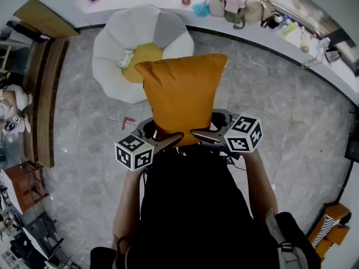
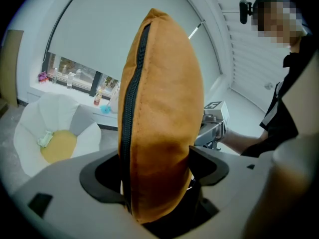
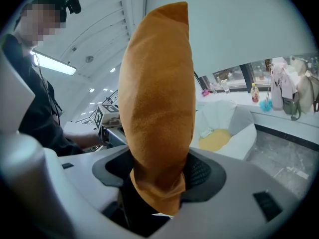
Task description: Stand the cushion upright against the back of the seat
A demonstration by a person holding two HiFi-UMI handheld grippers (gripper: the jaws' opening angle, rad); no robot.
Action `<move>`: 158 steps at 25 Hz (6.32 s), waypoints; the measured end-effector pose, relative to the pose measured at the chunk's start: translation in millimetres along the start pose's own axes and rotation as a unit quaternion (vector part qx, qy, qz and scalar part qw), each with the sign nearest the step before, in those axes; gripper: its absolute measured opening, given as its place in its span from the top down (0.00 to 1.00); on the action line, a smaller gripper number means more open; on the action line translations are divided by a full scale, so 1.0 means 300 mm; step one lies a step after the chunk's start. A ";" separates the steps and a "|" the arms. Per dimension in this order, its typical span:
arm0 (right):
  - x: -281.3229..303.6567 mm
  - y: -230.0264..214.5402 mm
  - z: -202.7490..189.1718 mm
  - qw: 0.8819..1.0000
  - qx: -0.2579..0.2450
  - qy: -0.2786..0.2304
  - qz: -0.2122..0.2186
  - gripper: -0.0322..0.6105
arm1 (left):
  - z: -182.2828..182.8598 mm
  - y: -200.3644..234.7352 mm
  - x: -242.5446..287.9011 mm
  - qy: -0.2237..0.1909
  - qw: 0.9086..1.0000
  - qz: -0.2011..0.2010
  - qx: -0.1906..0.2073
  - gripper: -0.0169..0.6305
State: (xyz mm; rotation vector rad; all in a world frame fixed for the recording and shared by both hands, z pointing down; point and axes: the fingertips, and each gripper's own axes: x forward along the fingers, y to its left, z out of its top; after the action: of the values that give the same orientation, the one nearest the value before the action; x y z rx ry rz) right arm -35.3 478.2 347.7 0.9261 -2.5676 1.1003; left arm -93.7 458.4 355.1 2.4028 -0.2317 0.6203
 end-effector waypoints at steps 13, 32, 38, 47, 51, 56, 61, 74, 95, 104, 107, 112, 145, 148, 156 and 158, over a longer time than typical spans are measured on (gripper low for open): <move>0.099 -0.104 0.056 1.000 -0.004 0.022 -0.018 0.48 | 0.035 0.160 0.030 0.005 1.000 0.010 0.000 0.34; 0.384 -0.416 0.562 0.999 -0.009 0.012 -0.047 0.46 | 0.502 0.640 0.004 -0.007 0.997 -0.077 0.004 0.34; 0.522 -0.454 0.662 0.998 -0.024 0.027 -0.047 0.46 | 0.565 0.792 -0.060 -0.031 0.996 -0.076 -0.023 0.34; 0.600 -0.538 0.712 0.996 -0.032 0.059 -0.060 0.46 | 0.605 0.917 -0.041 -0.017 0.999 -0.030 -0.004 0.34; 0.597 -0.613 0.719 0.994 -0.036 0.079 -0.061 0.46 | 0.621 0.956 0.017 -0.001 1.000 -0.007 0.000 0.34; 0.593 -0.746 0.773 0.995 -0.041 0.089 -0.036 0.47 | 0.693 1.023 0.112 0.009 1.000 0.026 -0.003 0.35; 0.577 -0.918 0.897 0.992 -0.065 0.110 0.009 0.47 | 0.839 1.100 0.215 0.003 0.997 0.072 -0.013 0.36; 0.536 -1.312 1.086 0.964 -0.141 0.201 0.101 0.47 | 1.082 1.244 0.489 -0.001 0.979 0.203 -0.032 0.47; 0.902 -1.582 0.945 0.941 -0.166 0.280 0.091 0.43 | 0.894 1.632 0.553 -0.017 0.965 0.255 -0.060 0.55; 1.144 -1.763 0.802 0.939 -0.159 0.300 0.047 0.42 | 0.711 1.902 0.612 -0.004 0.961 0.261 -0.091 0.57; 1.218 -1.825 0.746 0.937 -0.156 0.310 0.028 0.42 | 0.646 1.989 0.641 0.005 0.960 0.266 -0.091 0.57; 1.326 -1.918 0.621 0.934 -0.159 0.321 0.010 0.46 | 0.509 2.123 0.710 0.037 0.960 0.262 -0.088 0.56; 1.967 -2.432 0.245 0.958 -0.162 0.231 -0.057 0.59 | 0.073 2.926 0.919 0.220 0.921 0.320 -0.025 0.44; 1.990 -2.461 0.231 0.955 -0.170 0.233 -0.066 0.59 | 0.060 2.963 0.930 0.225 0.918 0.326 -0.021 0.44; 2.035 -2.530 0.236 0.968 -0.099 0.222 -0.067 0.55 | 0.078 3.019 0.936 0.230 0.911 0.342 -0.019 0.44; 2.041 -2.548 0.249 0.968 -0.077 0.231 -0.065 0.52 | 0.082 3.023 0.929 0.235 0.907 0.349 -0.019 0.45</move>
State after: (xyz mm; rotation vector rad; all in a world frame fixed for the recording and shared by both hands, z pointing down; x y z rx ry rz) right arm -38.9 -265.3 989.6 0.6901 -2.1450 0.9326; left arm -123.5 -268.2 964.9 2.0111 -0.8956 1.4681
